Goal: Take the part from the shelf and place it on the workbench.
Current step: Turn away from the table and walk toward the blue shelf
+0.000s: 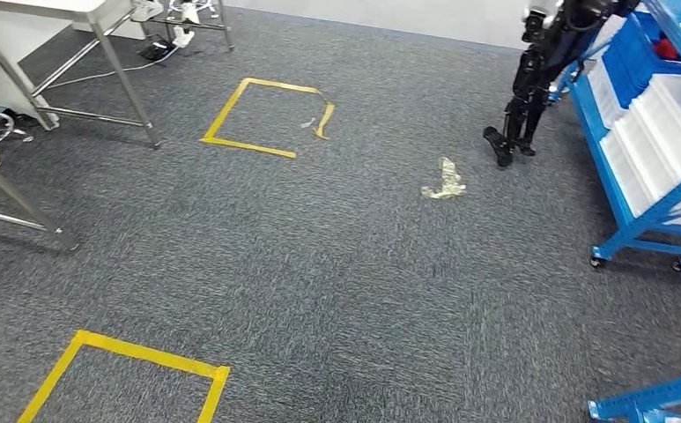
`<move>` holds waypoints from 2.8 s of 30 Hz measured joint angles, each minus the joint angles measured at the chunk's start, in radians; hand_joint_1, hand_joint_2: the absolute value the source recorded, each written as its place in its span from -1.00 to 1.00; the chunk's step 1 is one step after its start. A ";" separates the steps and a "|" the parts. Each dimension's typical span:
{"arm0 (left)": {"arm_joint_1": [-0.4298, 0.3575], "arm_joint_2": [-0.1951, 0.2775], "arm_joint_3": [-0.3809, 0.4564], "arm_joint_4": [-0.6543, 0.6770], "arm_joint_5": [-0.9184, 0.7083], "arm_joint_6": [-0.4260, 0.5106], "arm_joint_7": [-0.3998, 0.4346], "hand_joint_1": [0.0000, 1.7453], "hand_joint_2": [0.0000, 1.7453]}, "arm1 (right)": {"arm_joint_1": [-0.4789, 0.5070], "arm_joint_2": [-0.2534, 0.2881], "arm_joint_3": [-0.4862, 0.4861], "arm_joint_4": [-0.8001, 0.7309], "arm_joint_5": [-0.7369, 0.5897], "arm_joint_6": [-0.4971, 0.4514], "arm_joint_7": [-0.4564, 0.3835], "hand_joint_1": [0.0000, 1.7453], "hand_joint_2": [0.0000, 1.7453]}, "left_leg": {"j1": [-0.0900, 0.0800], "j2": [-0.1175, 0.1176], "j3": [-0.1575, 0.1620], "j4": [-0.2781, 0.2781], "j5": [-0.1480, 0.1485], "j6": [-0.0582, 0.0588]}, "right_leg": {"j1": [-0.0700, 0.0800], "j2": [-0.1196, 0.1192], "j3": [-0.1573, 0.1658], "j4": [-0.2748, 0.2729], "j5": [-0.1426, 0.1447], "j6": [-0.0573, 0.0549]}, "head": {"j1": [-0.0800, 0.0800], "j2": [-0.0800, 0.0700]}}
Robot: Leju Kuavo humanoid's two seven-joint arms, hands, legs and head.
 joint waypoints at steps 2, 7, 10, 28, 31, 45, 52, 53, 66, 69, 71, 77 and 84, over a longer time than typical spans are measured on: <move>-0.001 -0.002 0.002 0.000 0.001 0.001 0.000 -1.00 -1.00 | -0.002 0.000 0.000 0.000 0.003 0.001 0.002 -1.00 -1.00 | -0.002 0.021 0.007 0.000 -0.006 -0.010 | 0.000 -0.046 0.080 -0.146 0.051 0.011 | 0.001 0.000; -0.005 -0.006 0.003 0.000 0.002 0.003 0.000 -1.00 -1.00 | -0.005 0.000 0.000 0.000 0.005 0.003 0.005 -1.00 -1.00 | -0.006 0.049 0.031 -0.004 -0.023 -0.041 | 0.005 -0.042 0.115 -0.214 0.078 -0.026 | -0.007 0.000; -0.004 -0.008 0.003 0.000 0.002 0.003 0.000 -1.00 -1.00 | -0.004 -0.001 0.000 0.000 0.006 0.005 0.008 -1.00 -1.00 | 0.000 -0.026 -0.015 0.108 -0.098 -0.049 | -0.007 -0.008 0.119 -0.219 0.084 -0.050 | -0.015 0.000; 0.003 -0.010 0.007 0.000 0.011 0.013 -0.002 -1.00 -1.00 | -0.010 0.003 0.002 0.001 0.023 0.012 0.011 -1.00 -1.00 | -0.004 -0.032 0.001 0.007 -0.006 0.008 | 0.002 0.016 -0.047 0.072 -0.022 -0.016 | -0.002 0.000; 0.002 -0.010 0.008 0.000 0.011 0.013 -0.002 -1.00 -1.00 | -0.006 0.002 0.002 0.001 0.023 0.011 0.012 -1.00 -1.00 | -0.004 0.003 0.004 0.008 -0.009 0.003 | 0.000 -0.005 0.011 -0.029 0.023 0.006 | 0.000 0.000; 0.004 -0.008 0.010 -0.001 0.003 0.002 0.015 -1.00 -1.00 | -0.009 0.007 0.002 0.001 0.024 0.011 0.014 -1.00 -1.00 | -0.002 -0.063 -0.100 0.261 -0.136 -0.042 | 0.005 0.056 0.112 -0.210 0.083 -0.065 | -0.014 0.000; 0.000 0.008 0.010 -0.001 0.002 0.003 0.034 -1.00 -1.00 | -0.014 0.010 0.004 0.001 0.041 0.016 0.018 -1.00 -1.00 | -0.001 -0.117 -0.001 0.024 -0.015 -0.022 | 0.009 0.129 0.095 -0.206 0.088 -0.031 | -0.012 0.000; -0.001 0.007 0.010 -0.001 0.004 0.014 0.036 -1.00 -1.00 | -0.014 0.009 0.005 0.001 0.044 0.019 0.018 -1.00 -1.00 | -0.003 -0.107 0.001 0.019 -0.011 -0.014 | 0.008 0.117 0.089 -0.200 0.086 -0.026 | -0.012 0.000; -0.003 0.000 0.018 -0.001 0.021 0.046 0.047 -1.00 -1.00 | -0.047 0.014 0.018 0.001 0.071 0.035 0.036 -1.00 -1.00 | -0.020 0.054 0.022 0.011 -0.028 -0.015 | 0.019 -0.062 0.099 -0.199 0.079 -0.019 | -0.007 0.000; -0.007 -0.002 0.019 -0.001 0.022 0.048 0.046 -1.00 -1.00 | -0.045 0.013 0.018 0.001 0.070 0.035 0.040 -1.00 -1.00 | -0.013 0.031 0.024 0.026 -0.046 -0.032 | 0.011 -0.028 0.101 -0.204 0.084 -0.040 | -0.009 0.000; -0.006 -0.003 0.020 -0.001 0.022 0.049 0.046 -1.00 -1.00 | -0.046 0.013 0.018 0.001 0.069 0.034 0.042 -1.00 -1.00 | -0.008 -0.030 -0.016 0.113 -0.097 -0.039 | 0.003 -0.007 0.103 -0.208 0.087 -0.056 | -0.013 0.000; 0.001 -0.002 0.028 -0.001 0.022 0.048 0.047 -1.00 -1.00 | -0.043 0.016 0.018 0.001 0.067 0.031 0.041 -1.00 -1.00 | 0.001 -0.074 -0.074 0.179 -0.068 -0.041 | 0.007 0.076 0.106 -0.204 0.087 -0.064 | -0.015 0.000; -0.005 -0.001 0.029 -0.001 0.026 0.043 0.047 -1.00 -1.00 | -0.040 0.015 0.018 0.001 0.068 0.030 0.037 -1.00 -1.00 | -0.003 -0.089 -0.009 0.024 -0.006 -0.010 | 0.008 0.107 0.084 -0.191 0.084 -0.027 | -0.012 0.000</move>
